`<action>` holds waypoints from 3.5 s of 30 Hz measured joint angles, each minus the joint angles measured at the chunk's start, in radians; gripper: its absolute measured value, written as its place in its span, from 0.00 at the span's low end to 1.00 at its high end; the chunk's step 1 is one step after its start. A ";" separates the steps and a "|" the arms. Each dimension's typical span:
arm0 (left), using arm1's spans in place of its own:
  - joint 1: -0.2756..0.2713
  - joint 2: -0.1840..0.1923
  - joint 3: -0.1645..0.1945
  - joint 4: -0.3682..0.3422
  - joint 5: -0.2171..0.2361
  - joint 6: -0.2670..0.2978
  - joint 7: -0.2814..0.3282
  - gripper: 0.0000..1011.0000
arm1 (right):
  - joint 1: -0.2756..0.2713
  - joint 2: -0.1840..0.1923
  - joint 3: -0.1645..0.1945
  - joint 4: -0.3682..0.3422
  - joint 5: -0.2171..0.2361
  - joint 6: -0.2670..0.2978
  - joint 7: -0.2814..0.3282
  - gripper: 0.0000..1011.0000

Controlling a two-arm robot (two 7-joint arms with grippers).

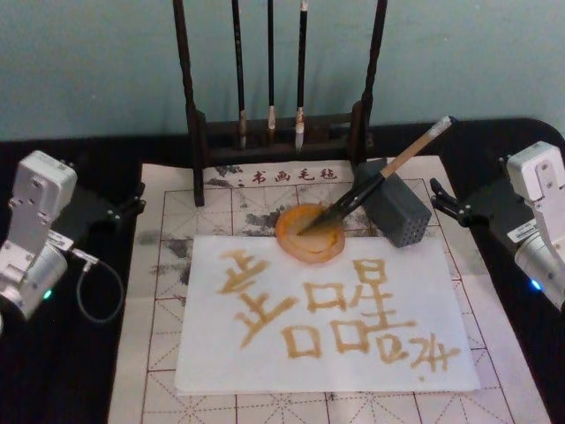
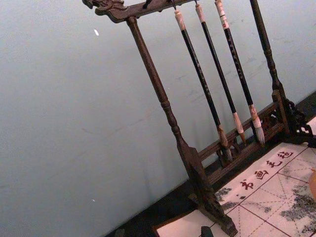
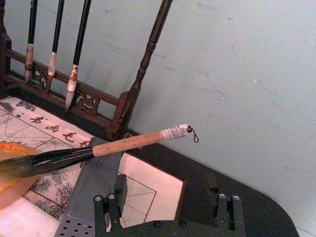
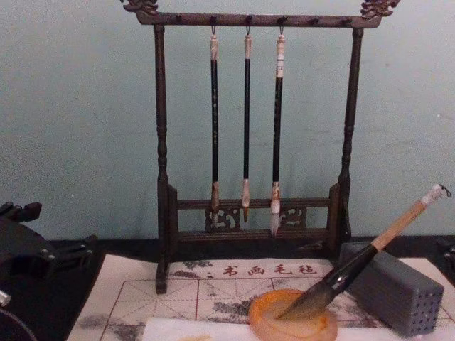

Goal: Pick up the brush from the inkstone, write on the paper, then place the brush back to its original position.

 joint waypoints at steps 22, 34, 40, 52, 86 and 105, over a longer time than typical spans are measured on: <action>0.000 0.000 0.000 0.000 0.000 0.000 0.000 0.99 | 0.000 0.000 0.000 0.000 0.000 0.000 0.000 0.99; 0.000 0.000 0.000 0.000 0.000 0.000 0.000 0.99 | 0.000 0.000 0.000 0.000 0.000 0.000 0.000 0.99; 0.000 0.000 0.000 0.000 0.000 0.000 0.000 0.99 | 0.000 0.000 0.000 0.000 0.000 0.000 0.000 0.99; 0.000 0.000 0.000 0.000 0.000 0.000 0.000 0.99 | 0.000 0.000 0.000 0.000 0.000 0.000 0.000 0.99; 0.000 0.000 0.000 0.000 0.000 0.000 0.000 0.99 | -0.007 -0.005 0.012 -0.001 0.006 0.000 0.009 0.99; 0.000 0.000 0.000 0.000 0.000 0.000 0.000 0.99 | -0.034 -0.097 0.170 -0.035 0.395 0.219 0.235 0.99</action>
